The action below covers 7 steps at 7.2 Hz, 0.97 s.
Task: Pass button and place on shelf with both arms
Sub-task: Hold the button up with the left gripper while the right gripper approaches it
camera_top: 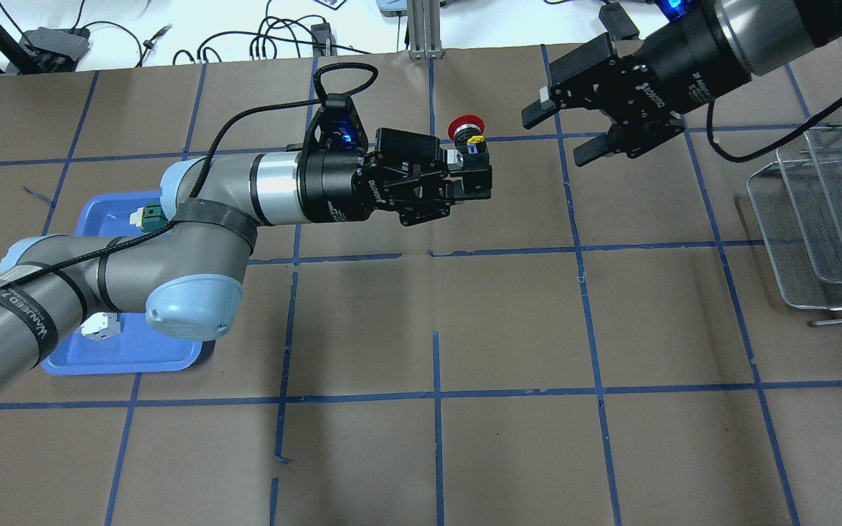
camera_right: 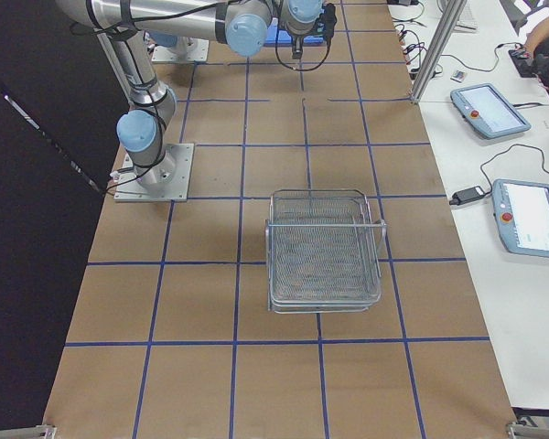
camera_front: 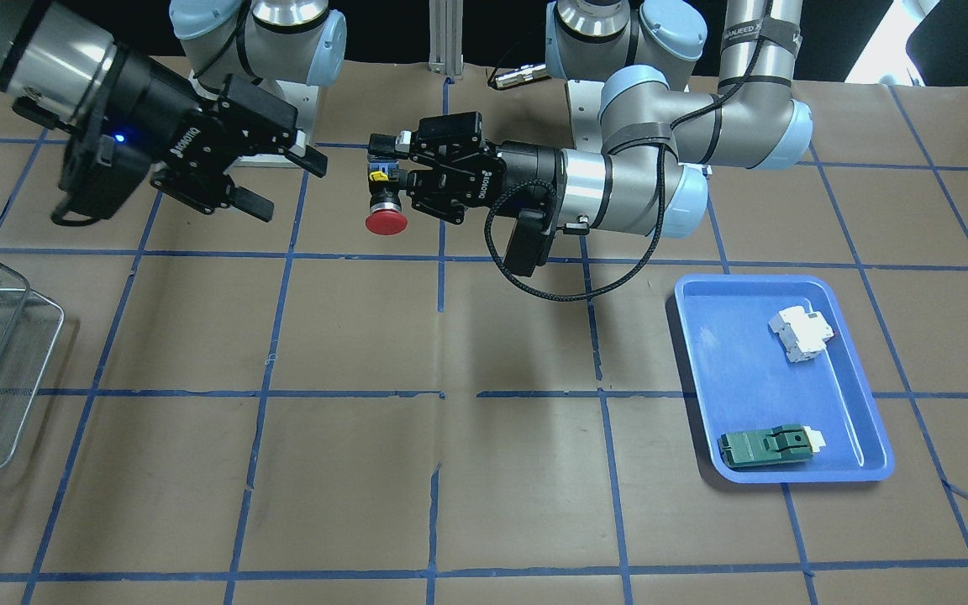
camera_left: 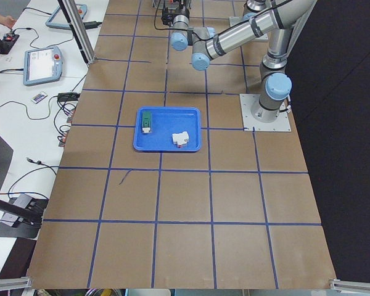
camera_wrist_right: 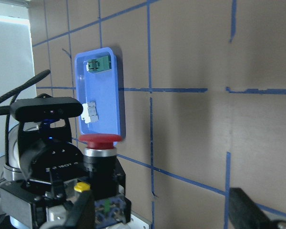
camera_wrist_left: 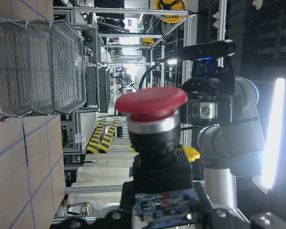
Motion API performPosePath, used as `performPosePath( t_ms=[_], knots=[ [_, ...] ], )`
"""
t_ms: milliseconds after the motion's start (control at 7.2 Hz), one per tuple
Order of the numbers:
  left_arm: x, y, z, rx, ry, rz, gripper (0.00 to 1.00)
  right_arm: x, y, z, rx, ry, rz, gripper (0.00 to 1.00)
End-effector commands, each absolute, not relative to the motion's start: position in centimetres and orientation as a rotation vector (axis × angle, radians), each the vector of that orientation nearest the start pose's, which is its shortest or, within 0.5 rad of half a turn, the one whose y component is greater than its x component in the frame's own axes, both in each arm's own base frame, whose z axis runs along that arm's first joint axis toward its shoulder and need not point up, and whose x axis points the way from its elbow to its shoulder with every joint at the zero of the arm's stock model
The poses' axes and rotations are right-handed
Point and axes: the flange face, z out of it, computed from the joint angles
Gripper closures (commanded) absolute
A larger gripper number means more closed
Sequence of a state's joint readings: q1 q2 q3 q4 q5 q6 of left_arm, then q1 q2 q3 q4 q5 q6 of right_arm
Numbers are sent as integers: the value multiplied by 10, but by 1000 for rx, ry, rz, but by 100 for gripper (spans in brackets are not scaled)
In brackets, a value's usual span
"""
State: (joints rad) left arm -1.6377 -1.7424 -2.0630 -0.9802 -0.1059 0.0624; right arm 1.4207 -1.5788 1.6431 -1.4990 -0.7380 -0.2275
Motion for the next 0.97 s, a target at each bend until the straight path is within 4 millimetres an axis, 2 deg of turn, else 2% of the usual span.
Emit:
performPosePath(
  t_ms=[0, 278, 417, 833],
  knots=[
    [-264, -465, 343, -34, -1465, -59, 96, 150, -525, 479, -34, 2167, -118, 0],
    [-264, -465, 343, -34, -1465, -59, 95, 151, -528, 469, -27, 2163, -103, 0],
    [-264, -465, 343, -34, -1465, -59, 95, 154, -536, 458, -58, 2168, -117, 0],
    [-264, -465, 343, -33, -1465, -60, 95, 182, -526, 440, -108, 2161, -60, 0]
  ],
)
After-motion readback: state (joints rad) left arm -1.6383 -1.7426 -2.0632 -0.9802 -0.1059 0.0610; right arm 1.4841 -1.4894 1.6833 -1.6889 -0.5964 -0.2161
